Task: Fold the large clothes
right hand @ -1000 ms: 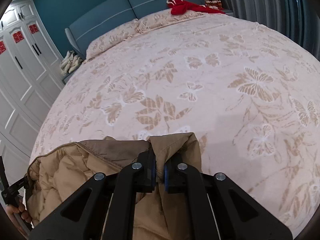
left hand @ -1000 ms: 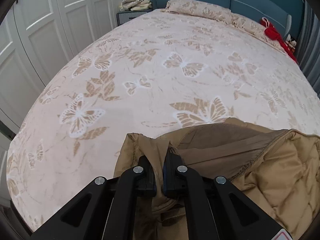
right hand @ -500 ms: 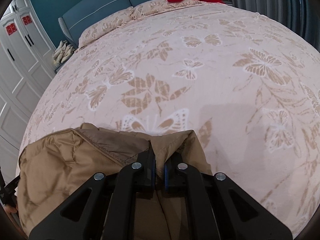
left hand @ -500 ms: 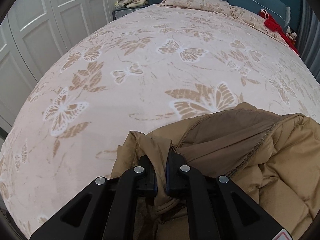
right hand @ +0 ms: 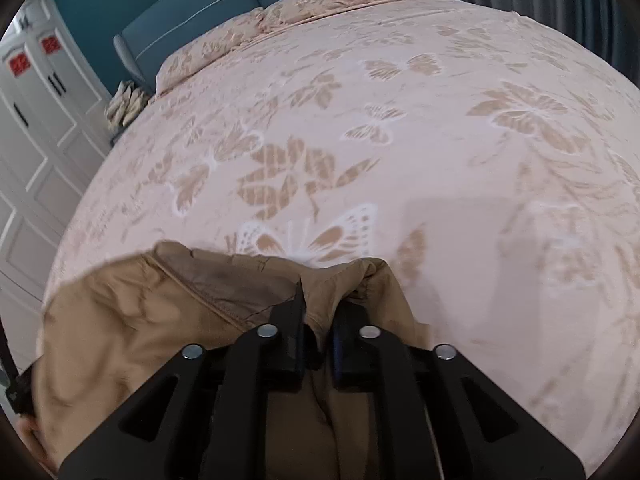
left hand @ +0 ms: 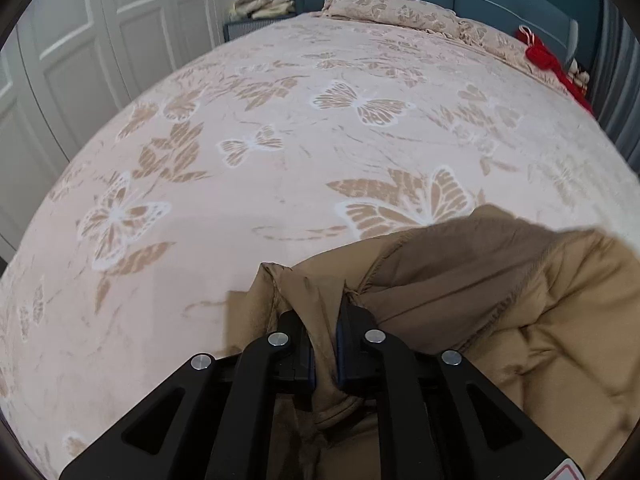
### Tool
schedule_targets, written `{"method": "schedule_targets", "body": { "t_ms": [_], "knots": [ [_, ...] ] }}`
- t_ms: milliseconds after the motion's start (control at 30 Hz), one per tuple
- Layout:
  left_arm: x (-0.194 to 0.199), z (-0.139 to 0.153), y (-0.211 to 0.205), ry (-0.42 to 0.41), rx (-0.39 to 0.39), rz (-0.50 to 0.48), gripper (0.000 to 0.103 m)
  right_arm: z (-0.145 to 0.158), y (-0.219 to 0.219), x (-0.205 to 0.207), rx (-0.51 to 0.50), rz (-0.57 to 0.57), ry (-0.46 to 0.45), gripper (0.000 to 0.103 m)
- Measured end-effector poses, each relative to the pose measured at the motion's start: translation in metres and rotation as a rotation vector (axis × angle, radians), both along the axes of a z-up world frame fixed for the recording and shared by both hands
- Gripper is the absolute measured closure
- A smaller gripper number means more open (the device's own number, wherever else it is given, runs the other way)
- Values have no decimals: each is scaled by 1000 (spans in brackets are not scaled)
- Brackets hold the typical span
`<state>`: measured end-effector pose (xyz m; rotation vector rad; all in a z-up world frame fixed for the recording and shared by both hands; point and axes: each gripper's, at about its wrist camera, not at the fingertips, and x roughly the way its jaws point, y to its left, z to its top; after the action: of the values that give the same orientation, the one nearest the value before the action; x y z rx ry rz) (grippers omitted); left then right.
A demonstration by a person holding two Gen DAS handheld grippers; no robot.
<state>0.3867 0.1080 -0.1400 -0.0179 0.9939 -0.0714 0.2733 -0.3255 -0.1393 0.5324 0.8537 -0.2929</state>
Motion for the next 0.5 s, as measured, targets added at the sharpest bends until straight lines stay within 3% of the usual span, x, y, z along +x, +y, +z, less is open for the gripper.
{"method": "schedule_targets", "body": {
  "t_ms": [33,67,100,267,400,433,500],
  "knots": [
    [-4,11,10,-7,-28,-3,89,10,-5,-9,4,-14,-18,76],
    [-9,20,17,-18,-50,-5,88,21,-8,-19,-8,-32,-36,57],
    [-14,33,28,-28,-81,-11,87,32,-11,-29,-35,-56,-52,48],
    [-41,95,44,-67,-118,-49,84,92,-12,-82,-133,-71,-138,48],
    [-42,124,30,-119,-99,-73,83,120,24,-102,-157,17,-204,48],
    [-35,123,25,-103,-77,-82,83,123,32,-102,-165,40,-208,48],
    [-9,108,6,-1,58,-139,83,124,51,-103,-186,79,-209,48]
  ]
}}
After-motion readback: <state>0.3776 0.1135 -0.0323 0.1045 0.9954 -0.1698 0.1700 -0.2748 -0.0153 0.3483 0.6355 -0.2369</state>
